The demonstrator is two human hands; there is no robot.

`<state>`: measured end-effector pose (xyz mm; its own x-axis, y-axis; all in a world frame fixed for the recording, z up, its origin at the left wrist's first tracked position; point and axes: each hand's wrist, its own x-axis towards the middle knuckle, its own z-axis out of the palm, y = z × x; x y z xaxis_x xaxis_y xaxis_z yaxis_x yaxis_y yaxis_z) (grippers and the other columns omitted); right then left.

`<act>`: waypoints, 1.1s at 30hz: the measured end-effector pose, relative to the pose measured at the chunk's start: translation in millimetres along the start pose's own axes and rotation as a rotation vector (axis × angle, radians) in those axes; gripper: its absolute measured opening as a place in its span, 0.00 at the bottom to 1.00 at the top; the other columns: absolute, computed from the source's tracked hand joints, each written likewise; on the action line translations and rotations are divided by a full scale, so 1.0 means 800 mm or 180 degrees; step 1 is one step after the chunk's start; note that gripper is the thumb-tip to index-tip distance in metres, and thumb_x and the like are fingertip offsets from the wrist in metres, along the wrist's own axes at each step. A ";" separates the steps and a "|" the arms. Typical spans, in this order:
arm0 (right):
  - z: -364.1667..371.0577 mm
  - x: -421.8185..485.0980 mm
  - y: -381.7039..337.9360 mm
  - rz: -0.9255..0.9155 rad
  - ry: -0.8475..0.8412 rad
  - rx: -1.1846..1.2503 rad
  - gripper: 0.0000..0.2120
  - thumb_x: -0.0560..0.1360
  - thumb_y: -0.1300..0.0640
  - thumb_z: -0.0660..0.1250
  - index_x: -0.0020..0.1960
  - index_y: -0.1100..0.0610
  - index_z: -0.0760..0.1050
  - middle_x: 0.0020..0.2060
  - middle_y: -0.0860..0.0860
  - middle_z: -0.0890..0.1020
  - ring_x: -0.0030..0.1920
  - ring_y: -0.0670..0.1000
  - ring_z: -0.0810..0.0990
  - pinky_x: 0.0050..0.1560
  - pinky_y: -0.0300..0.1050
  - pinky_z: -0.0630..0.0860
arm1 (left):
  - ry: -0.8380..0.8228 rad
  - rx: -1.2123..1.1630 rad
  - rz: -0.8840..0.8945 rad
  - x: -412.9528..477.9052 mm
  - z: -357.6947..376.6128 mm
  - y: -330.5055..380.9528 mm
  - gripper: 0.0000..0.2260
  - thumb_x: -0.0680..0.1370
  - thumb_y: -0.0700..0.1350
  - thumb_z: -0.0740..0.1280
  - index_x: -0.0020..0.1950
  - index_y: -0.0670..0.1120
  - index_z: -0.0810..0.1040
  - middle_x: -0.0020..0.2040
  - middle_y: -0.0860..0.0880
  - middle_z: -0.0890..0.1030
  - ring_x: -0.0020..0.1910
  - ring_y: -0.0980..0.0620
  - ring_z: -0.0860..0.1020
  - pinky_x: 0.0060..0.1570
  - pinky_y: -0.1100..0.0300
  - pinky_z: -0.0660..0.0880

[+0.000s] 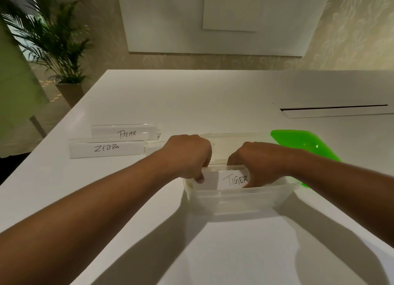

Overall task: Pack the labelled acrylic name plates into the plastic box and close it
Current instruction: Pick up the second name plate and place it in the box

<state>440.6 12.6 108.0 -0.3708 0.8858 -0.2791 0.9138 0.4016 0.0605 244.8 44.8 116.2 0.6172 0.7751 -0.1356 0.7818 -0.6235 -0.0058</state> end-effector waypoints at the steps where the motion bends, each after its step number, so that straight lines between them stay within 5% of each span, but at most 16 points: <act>1: 0.002 0.001 0.000 -0.0017 -0.0028 0.0027 0.21 0.65 0.42 0.74 0.55 0.46 0.76 0.37 0.40 0.70 0.43 0.49 0.72 0.33 0.38 0.64 | -0.0015 0.0085 0.0034 0.001 0.000 0.002 0.17 0.65 0.56 0.77 0.50 0.52 0.81 0.47 0.52 0.80 0.46 0.48 0.78 0.36 0.60 0.69; 8: 0.013 0.004 -0.004 -0.0024 -0.0279 0.0262 0.18 0.69 0.56 0.71 0.58 0.50 0.78 0.51 0.50 0.82 0.48 0.53 0.79 0.45 0.45 0.77 | -0.0131 0.0697 0.0197 0.006 0.008 0.019 0.16 0.66 0.55 0.77 0.50 0.50 0.82 0.47 0.50 0.81 0.41 0.48 0.77 0.38 0.60 0.68; 11: 0.017 0.006 -0.004 -0.0083 -0.0217 0.0241 0.18 0.68 0.62 0.65 0.55 0.50 0.80 0.49 0.50 0.84 0.46 0.53 0.81 0.46 0.47 0.79 | -0.0153 0.0817 0.0187 0.008 0.011 0.024 0.09 0.67 0.50 0.76 0.40 0.49 0.80 0.40 0.50 0.78 0.33 0.50 0.74 0.33 0.60 0.67; 14: 0.019 0.005 -0.002 -0.0121 -0.0168 0.0245 0.16 0.68 0.63 0.65 0.52 0.51 0.82 0.45 0.49 0.85 0.41 0.51 0.79 0.42 0.45 0.78 | -0.0155 0.0854 0.0209 0.007 0.012 0.026 0.17 0.67 0.45 0.75 0.28 0.47 0.67 0.31 0.50 0.70 0.27 0.51 0.67 0.29 0.62 0.63; 17: 0.023 0.005 0.001 -0.0254 -0.0127 0.0192 0.12 0.68 0.61 0.66 0.50 0.54 0.82 0.43 0.52 0.85 0.39 0.52 0.79 0.37 0.45 0.75 | -0.0129 0.0873 0.0192 0.005 0.011 0.028 0.18 0.67 0.43 0.74 0.28 0.47 0.65 0.31 0.50 0.69 0.27 0.51 0.66 0.29 0.61 0.63; 22: 0.016 -0.003 0.003 -0.0203 -0.0234 0.0577 0.16 0.67 0.51 0.74 0.54 0.50 0.83 0.45 0.48 0.86 0.42 0.48 0.81 0.42 0.45 0.78 | -0.0148 0.0735 0.0104 0.006 0.014 0.025 0.13 0.67 0.46 0.76 0.32 0.47 0.72 0.33 0.51 0.72 0.28 0.51 0.69 0.30 0.61 0.65; 26: 0.006 -0.009 0.010 0.0127 -0.0146 0.0895 0.22 0.69 0.57 0.77 0.62 0.53 0.80 0.55 0.46 0.84 0.53 0.44 0.82 0.52 0.35 0.77 | -0.0095 0.0603 0.0118 0.007 0.017 0.021 0.11 0.67 0.49 0.77 0.46 0.48 0.81 0.44 0.50 0.81 0.41 0.48 0.79 0.38 0.59 0.73; 29: -0.002 -0.018 0.014 0.0299 0.0248 0.1066 0.21 0.70 0.52 0.76 0.61 0.52 0.80 0.53 0.44 0.84 0.51 0.40 0.82 0.48 0.29 0.75 | 0.0065 0.0370 0.0152 0.004 0.016 0.016 0.14 0.69 0.51 0.76 0.52 0.51 0.81 0.49 0.52 0.82 0.49 0.47 0.80 0.46 0.57 0.75; 33: -0.014 -0.032 0.006 0.0475 0.1086 0.1130 0.17 0.71 0.45 0.73 0.57 0.48 0.81 0.48 0.40 0.84 0.48 0.37 0.82 0.52 0.40 0.79 | 0.0941 -0.0080 0.0177 -0.022 0.001 0.007 0.15 0.73 0.59 0.69 0.58 0.56 0.79 0.52 0.57 0.82 0.54 0.53 0.77 0.44 0.59 0.67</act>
<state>453.0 -5.6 126.3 -0.2110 0.9767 0.0400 0.9389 0.2139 -0.2697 238.1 27.8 117.9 0.6555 0.7382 0.1592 0.7457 -0.6661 0.0186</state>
